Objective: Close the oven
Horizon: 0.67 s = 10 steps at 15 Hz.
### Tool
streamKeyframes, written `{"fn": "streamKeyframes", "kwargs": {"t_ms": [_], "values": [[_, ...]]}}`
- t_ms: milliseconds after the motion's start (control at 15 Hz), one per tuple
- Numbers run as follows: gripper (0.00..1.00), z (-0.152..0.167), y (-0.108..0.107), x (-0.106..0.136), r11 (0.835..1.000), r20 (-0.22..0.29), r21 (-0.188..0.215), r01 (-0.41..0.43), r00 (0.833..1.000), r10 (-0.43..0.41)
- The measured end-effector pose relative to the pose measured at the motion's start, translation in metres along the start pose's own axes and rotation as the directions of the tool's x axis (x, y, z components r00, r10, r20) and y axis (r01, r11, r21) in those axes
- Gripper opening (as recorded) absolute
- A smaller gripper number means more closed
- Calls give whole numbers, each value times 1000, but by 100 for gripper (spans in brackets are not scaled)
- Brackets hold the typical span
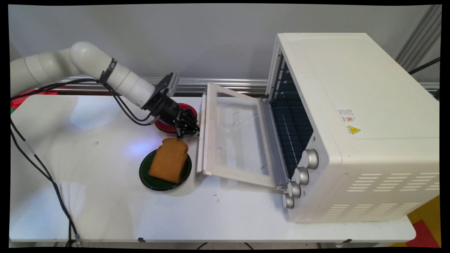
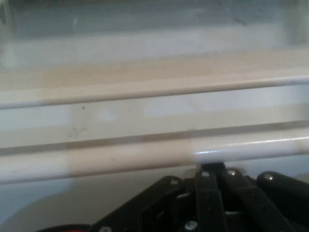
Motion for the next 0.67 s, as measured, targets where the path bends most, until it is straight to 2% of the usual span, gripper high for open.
{"fn": "streamKeyframes", "kwargs": {"t_ms": [400,667], "values": [[0,-19,3,16,1000,-45,1,22,999,-22],[0,-30,6,36,999,-93,8,39,995,-38]]}}
